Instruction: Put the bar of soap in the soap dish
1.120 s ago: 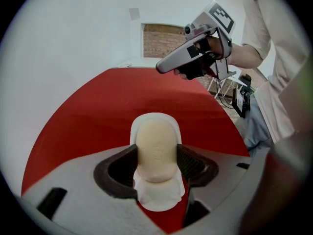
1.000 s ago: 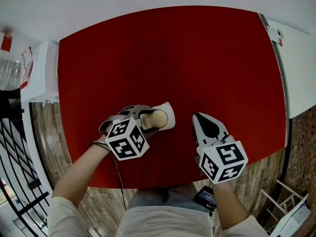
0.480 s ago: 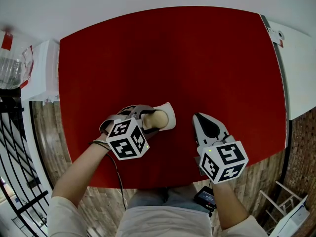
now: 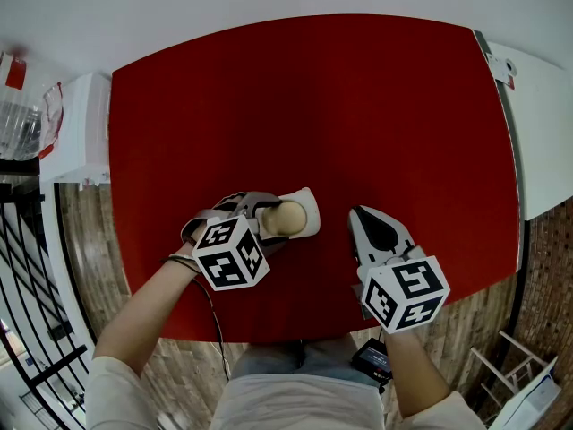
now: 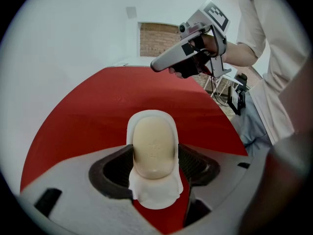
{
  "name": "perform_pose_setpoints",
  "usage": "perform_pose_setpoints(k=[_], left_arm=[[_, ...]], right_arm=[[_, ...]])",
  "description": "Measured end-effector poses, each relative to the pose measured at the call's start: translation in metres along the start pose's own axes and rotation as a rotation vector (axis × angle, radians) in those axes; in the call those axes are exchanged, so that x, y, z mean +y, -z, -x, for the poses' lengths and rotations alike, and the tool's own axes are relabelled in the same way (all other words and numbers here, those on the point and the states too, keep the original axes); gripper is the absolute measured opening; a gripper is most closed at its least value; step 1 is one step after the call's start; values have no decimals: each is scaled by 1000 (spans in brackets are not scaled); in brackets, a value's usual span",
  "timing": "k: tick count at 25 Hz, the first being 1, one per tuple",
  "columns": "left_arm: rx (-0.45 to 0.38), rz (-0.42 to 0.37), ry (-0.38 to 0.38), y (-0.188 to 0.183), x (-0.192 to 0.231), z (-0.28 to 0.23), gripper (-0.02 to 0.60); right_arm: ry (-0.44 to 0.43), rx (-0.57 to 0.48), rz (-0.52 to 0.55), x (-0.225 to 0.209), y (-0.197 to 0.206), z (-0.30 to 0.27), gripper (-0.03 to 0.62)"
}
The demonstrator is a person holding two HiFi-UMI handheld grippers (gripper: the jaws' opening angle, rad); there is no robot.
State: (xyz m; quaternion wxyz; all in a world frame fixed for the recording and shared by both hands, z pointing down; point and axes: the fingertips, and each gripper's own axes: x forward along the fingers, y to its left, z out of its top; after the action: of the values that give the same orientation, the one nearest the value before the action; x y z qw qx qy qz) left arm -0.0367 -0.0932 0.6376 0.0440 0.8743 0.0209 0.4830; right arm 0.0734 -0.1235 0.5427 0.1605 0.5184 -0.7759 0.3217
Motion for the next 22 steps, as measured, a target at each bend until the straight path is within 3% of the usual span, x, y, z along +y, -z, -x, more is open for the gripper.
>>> perform_pose_setpoints(k=[12, 22], left_arm=[[1, 10, -7, -3, 0, 10, 276], [1, 28, -62, -7, -1, 27, 273]], right_arm=[[-11, -3, 13, 4, -5, 4, 3], [-26, -12, 28, 15, -13, 15, 3]])
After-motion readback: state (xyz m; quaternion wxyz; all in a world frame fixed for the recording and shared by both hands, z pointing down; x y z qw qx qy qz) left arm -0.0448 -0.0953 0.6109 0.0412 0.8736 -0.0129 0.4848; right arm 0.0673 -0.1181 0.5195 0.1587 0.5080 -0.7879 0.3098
